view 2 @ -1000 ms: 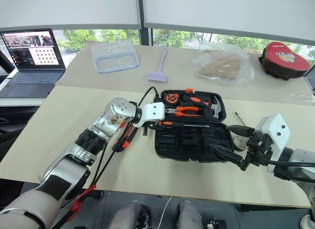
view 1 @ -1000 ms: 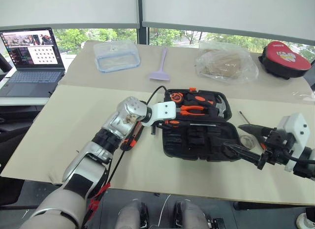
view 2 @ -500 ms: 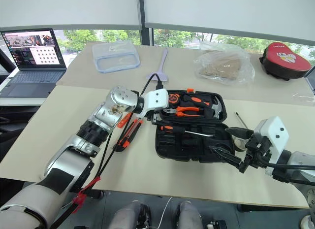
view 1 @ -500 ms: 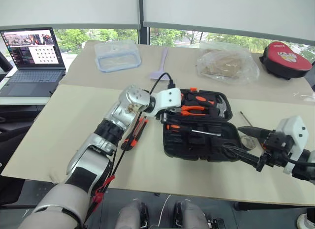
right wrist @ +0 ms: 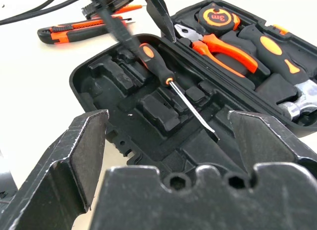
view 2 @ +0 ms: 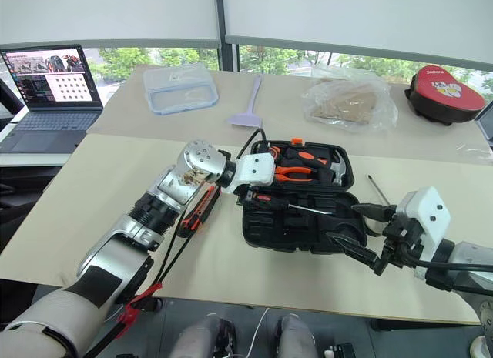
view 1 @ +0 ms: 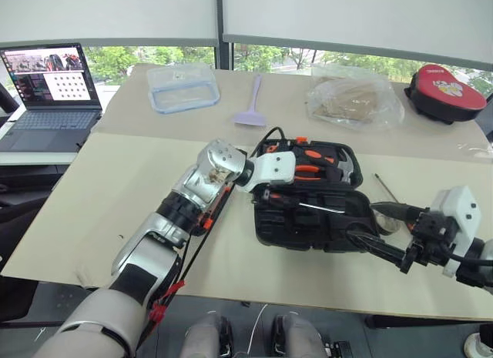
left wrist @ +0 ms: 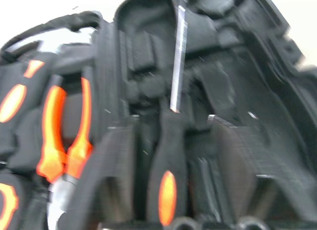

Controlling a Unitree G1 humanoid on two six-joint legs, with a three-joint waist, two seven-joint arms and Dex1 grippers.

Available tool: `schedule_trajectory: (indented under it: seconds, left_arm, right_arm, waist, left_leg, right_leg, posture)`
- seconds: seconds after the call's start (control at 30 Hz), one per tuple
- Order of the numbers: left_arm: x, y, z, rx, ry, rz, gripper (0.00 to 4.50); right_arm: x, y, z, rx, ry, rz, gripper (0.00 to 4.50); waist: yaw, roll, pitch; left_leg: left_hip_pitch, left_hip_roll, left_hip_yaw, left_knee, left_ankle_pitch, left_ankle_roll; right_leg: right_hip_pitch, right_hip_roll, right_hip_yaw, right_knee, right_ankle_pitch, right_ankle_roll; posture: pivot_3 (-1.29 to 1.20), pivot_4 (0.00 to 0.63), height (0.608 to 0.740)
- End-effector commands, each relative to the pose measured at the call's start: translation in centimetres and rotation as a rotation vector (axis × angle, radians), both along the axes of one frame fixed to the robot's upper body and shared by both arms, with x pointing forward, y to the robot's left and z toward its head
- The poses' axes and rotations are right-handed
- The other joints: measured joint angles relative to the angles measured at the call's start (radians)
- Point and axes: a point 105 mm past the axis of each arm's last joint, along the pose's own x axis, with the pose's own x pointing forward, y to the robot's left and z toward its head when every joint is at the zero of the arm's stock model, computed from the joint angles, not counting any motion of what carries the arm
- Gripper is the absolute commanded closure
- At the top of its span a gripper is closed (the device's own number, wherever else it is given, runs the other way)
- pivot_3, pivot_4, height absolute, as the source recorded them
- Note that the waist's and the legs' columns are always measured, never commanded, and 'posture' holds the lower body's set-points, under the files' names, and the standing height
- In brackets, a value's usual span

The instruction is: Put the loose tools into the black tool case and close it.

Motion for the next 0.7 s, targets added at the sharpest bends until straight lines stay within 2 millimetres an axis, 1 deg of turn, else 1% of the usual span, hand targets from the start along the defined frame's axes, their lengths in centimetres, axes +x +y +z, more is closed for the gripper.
schedule_trajectory:
  seconds: [0.03, 0.07, 0.23, 0.27, 0.3, 0.33, 0.47, 0.5, 0.57, 0.6, 0.7]
  left_arm:
    - [0.2, -0.2, -0.6, 0.044, -0.047, -0.031, 0.28]
    - [0.4, -0.3, -0.7, 0.052, -0.053, -0.026, 0.07]
    - [1.2, -1.0, -1.0, 0.038, -0.038, 0.013, 0.07]
    - [1.4, -1.1, -1.0, 0.034, -0.032, 0.025, 0.62]
    - [1.5, -1.2, -1.1, 0.034, -0.024, 0.031, 0.82]
    - [1.5, -1.2, -1.1, 0.034, -0.019, 0.032, 1.14]
    - [1.5, -1.2, -1.2, 0.038, 0.013, 0.035, 2.73]
    - [1.5, -1.2, -1.3, 0.043, 0.015, 0.031, 3.04]
    - [1.3, -1.1, -1.4, 0.053, 0.019, 0.021, 3.8]
    - [1.3, -1.1, -1.4, 0.055, 0.021, 0.019, 4.02]
    - [1.4, -1.4, -0.6, 0.019, 0.056, 0.044, 4.02]
  right_arm:
    - [-0.3, 0.2, 1.2, -0.001, -0.057, -0.004, 0.0]
    - [-0.3, 0.2, 1.2, -0.001, -0.058, -0.004, 0.0]
    - [-0.4, 0.4, 1.1, 0.005, -0.058, -0.007, 0.0]
    - [-0.4, 0.5, 1.1, 0.007, -0.057, -0.007, 0.0]
    - [-0.5, 0.5, 1.1, 0.008, -0.056, -0.008, 0.0]
    - [-0.5, 0.5, 1.0, 0.009, -0.055, -0.008, 0.0]
    - [-0.6, 0.6, 1.0, 0.013, -0.054, -0.012, 0.0]
    - [-0.6, 0.6, 1.0, 0.014, -0.054, -0.013, 0.0]
    - [-0.6, 0.6, 1.0, 0.016, -0.055, -0.015, 0.0]
    - [-0.6, 0.5, 1.1, 0.016, -0.056, -0.015, 0.0]
    - [-0.5, 0.5, 1.2, 0.017, -0.06, -0.018, 0.0]
  waist:
    - [0.001, 0.0, 0.0]
    - [0.001, 0.0, 0.0]
    - [0.003, 0.0, 0.0]
    - [0.004, 0.0, 0.0]
    - [0.004, 0.0, 0.0]
    - [0.002, 0.0, 0.0]
    - [-0.001, 0.0, 0.0]
    - [-0.001, 0.0, 0.0]
    - [0.0, 0.0, 0.0]
    - [0.0, 0.0, 0.0]
    - [-0.001, 0.0, 0.0]
  left_leg:
    - [0.0, 0.0, 0.0, 0.0, 0.0, 0.0]
    - [0.0, 0.0, 0.0, 0.0, 0.0, 0.0]
    - [0.0, 0.0, 0.0, 0.001, 0.0, 0.0]
    - [0.0, 0.0, 0.0, 0.001, 0.0, 0.001]
    - [-0.001, 0.0, -0.001, 0.002, 0.0, 0.001]
    - [-0.001, 0.0, -0.001, 0.002, -0.001, 0.001]
    - [-0.001, 0.0, -0.001, 0.002, -0.001, 0.001]
    - [-0.001, 0.0, -0.001, 0.002, -0.001, 0.001]
    - [-0.001, 0.0, -0.001, 0.002, -0.001, 0.002]
    - [-0.001, 0.0, -0.001, 0.002, -0.001, 0.002]
    - [-0.001, 0.0, -0.001, 0.002, -0.001, 0.002]
  right_leg:
    - [0.0, 0.0, 0.0, 0.0, 0.0, 0.0]
    - [0.0, 0.0, 0.0, 0.0, 0.0, 0.0]
    - [0.0, 0.0, 0.0, 0.0, 0.0, 0.0]
    - [0.0, 0.0, 0.0, 0.0, 0.0, 0.0]
    - [0.0, 0.0, 0.0, 0.0, 0.0, 0.0]
    - [0.0, 0.0, 0.0, 0.0, 0.0, 0.0]
    - [0.0, 0.0, 0.0, 0.0, 0.0, 0.0]
    - [0.0, 0.0, 0.0, 0.0, 0.0, 0.0]
    - [0.0, 0.0, 0.0, 0.0, 0.0, 0.0]
    - [0.0, 0.0, 0.0, 0.0, 0.0, 0.0]
    - [0.0, 0.0, 0.0, 0.0, 0.0, 0.0]
  posture:
    - [0.0, 0.15, 0.731]
    - [0.0, 0.15, 0.731]
    - [0.0, 0.15, 0.731]
    - [0.0, 0.15, 0.731]
    - [0.0, 0.15, 0.731]
    - [0.0, 0.15, 0.731]
    - [0.0, 0.15, 0.731]
    - [0.0, 0.15, 0.731]
    - [0.0, 0.15, 0.731]
    - [0.0, 0.15, 0.731]
    - [0.0, 0.15, 0.731]
